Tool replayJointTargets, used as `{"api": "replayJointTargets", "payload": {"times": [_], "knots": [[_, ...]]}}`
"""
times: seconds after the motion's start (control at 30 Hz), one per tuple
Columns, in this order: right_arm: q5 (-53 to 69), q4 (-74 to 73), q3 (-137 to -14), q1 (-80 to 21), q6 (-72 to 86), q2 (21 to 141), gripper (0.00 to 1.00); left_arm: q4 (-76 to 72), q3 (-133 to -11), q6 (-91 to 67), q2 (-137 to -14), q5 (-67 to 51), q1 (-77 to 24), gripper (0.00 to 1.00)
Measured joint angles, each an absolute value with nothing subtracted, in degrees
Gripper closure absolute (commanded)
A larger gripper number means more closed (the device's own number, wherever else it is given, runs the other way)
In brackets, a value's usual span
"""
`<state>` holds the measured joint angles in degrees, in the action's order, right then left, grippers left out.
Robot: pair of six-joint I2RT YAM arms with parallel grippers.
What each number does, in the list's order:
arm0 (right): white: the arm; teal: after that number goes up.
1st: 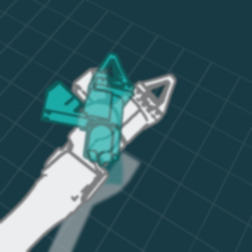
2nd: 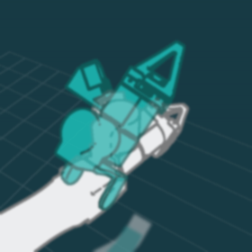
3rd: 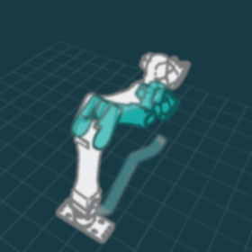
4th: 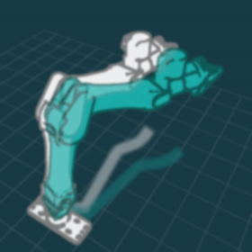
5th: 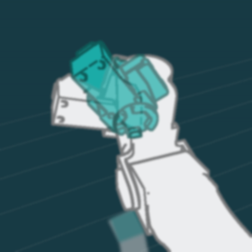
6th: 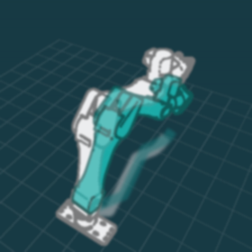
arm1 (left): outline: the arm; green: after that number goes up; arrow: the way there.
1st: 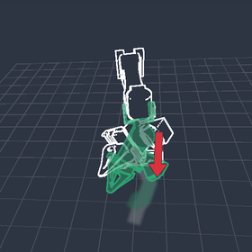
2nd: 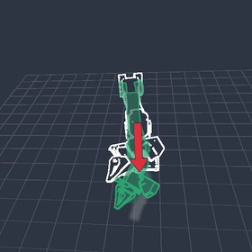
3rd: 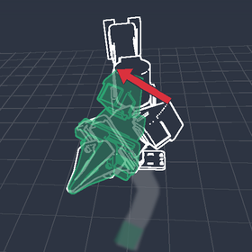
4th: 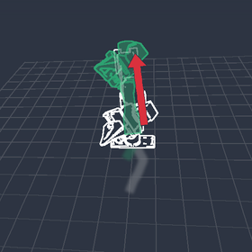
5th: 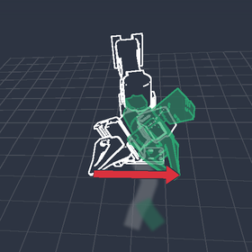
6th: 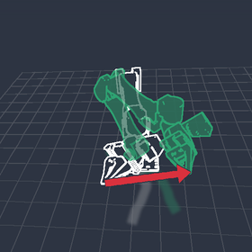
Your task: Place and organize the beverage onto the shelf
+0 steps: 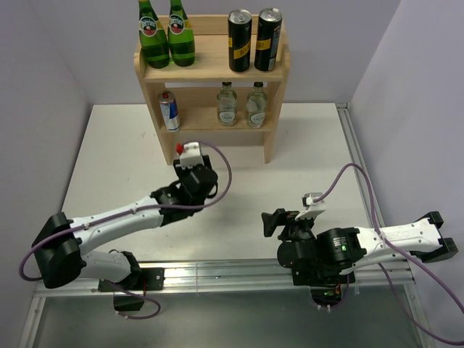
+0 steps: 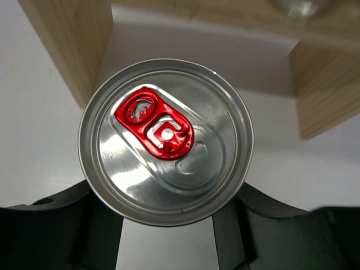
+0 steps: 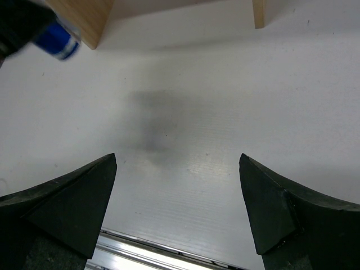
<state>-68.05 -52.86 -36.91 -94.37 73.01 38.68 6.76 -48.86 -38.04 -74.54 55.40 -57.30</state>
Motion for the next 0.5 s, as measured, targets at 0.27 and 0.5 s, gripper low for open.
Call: {"api": "replayJointTargets", "payload": {"times": [0.27,0.5], "knots": [[-68.12,-52.53,-36.23,-94.37,72.82,38.65,0.04,6.37,-65.14,-27.51,-75.99,50.61,-48.25,1.00],[-68.14,-52.56,-36.10,-94.37,73.28,37.93,0.04,4.60,-73.21,-21.85,-82.89,46.96,-42.94,1.00]]}}
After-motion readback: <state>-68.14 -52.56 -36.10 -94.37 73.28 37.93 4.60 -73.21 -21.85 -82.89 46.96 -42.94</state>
